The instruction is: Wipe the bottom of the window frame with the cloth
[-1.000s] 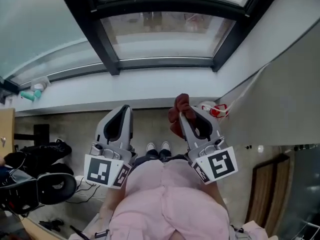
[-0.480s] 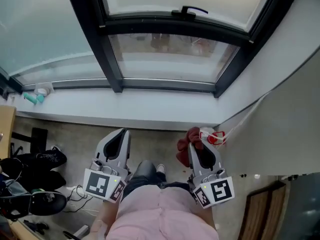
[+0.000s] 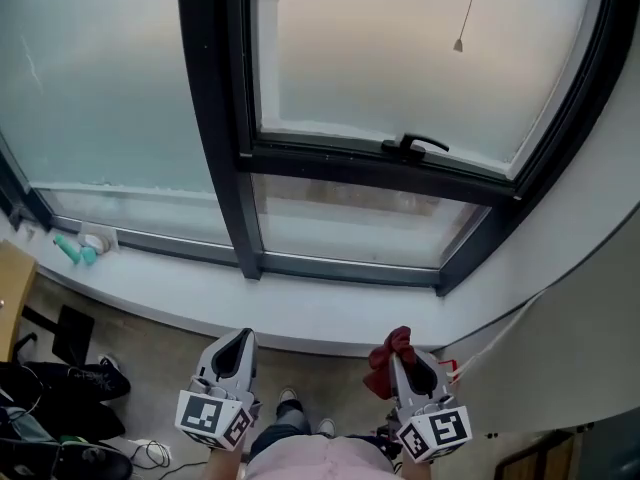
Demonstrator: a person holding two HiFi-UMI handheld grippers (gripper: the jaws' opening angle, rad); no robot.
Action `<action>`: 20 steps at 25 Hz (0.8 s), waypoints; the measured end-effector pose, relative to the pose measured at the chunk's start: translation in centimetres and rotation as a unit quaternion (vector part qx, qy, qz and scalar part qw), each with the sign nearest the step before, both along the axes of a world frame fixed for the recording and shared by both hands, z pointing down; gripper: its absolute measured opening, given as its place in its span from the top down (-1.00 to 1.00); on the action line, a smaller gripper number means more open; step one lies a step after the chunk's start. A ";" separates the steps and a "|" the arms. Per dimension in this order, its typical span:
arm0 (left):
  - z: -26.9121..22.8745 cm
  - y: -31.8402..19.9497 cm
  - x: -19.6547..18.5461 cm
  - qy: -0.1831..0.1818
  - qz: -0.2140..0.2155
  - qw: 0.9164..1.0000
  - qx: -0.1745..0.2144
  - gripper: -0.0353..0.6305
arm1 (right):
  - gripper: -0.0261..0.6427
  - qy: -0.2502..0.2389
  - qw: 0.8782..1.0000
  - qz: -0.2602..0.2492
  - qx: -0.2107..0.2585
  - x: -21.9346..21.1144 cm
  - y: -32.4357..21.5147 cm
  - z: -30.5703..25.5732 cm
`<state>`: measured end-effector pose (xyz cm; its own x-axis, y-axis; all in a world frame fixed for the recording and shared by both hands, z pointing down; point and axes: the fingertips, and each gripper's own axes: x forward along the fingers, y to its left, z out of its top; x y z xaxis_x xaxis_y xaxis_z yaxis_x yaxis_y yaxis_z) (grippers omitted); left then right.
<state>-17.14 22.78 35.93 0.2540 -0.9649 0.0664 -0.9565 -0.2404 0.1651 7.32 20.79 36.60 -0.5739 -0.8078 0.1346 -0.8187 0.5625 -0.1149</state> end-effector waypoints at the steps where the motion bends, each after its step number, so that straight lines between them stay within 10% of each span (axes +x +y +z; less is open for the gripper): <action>1: -0.4 -0.8 -1.2 0.003 -0.005 1.000 0.006 0.90 | 0.72 0.003 1.000 -0.004 0.005 -1.1 -1.0 -0.6; 15: -0.4 -11.3 -1.9 -0.017 0.073 0.997 0.015 0.90 | 0.72 -0.020 1.000 -0.015 0.000 -8.9 -10.2 -0.5; 20: -0.2 -15.3 -3.3 -0.024 0.040 0.999 -0.016 0.90 | 0.72 -0.029 0.999 -0.027 0.010 -9.0 -15.7 -1.4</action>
<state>-20.42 7.52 35.69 0.3265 -0.9388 0.1099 -0.9412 -0.3123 0.1287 -1.65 5.06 35.24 -0.6236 -0.7773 0.0839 -0.7791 0.6089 -0.1492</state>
